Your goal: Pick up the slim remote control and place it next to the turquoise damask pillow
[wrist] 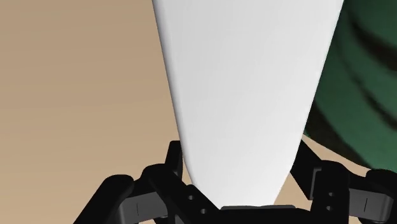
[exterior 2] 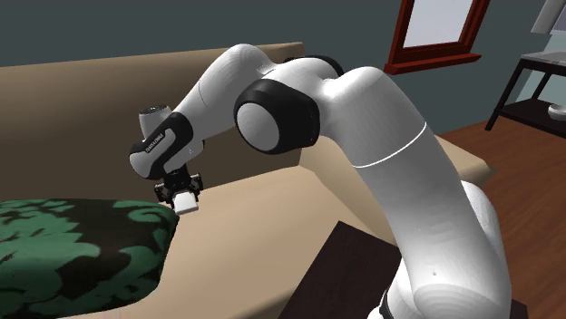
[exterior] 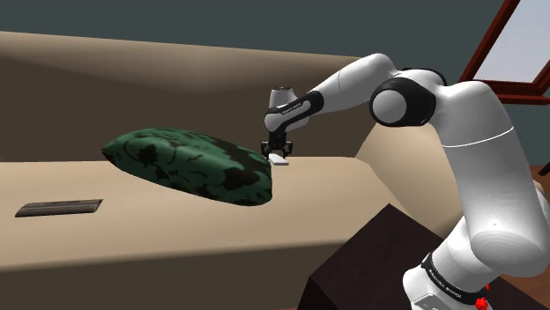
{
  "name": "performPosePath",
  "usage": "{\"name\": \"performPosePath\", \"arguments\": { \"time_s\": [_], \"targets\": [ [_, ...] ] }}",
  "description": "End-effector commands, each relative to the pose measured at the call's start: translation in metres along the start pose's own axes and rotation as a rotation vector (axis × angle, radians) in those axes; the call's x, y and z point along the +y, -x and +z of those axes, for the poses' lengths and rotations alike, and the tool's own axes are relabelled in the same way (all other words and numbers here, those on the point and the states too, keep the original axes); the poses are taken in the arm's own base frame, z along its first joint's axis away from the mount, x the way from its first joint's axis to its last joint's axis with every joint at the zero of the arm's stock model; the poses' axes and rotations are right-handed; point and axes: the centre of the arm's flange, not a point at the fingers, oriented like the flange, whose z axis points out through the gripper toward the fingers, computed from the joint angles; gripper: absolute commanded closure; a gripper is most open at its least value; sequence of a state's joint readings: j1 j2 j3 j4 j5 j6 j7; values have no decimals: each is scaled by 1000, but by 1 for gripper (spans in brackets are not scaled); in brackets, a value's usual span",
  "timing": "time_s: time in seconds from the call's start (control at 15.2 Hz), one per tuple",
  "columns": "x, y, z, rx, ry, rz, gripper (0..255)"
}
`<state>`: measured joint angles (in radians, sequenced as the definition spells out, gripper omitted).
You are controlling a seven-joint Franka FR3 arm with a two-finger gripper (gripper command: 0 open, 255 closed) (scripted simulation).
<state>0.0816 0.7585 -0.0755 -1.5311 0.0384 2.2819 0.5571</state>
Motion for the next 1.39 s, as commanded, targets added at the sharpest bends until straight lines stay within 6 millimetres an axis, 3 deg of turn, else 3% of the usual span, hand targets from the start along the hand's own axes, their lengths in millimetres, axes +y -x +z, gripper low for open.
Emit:
{"name": "performPosePath", "arguments": {
  "time_s": [0.0, 0.4, 0.46, 0.79, 1.06, 1.32],
  "targets": [
    [-5, 10, 17, -16, 2, -11, 255],
    [-5, 10, 17, -16, 2, -11, 255],
    [-7, 11, 16, -16, 2, -11, 0],
    [-5, 10, 17, -16, 2, -11, 0],
    [-6, 9, -33, -16, 2, -11, 0],
    [-6, 9, -33, -16, 2, -11, 0]
  ]
}}
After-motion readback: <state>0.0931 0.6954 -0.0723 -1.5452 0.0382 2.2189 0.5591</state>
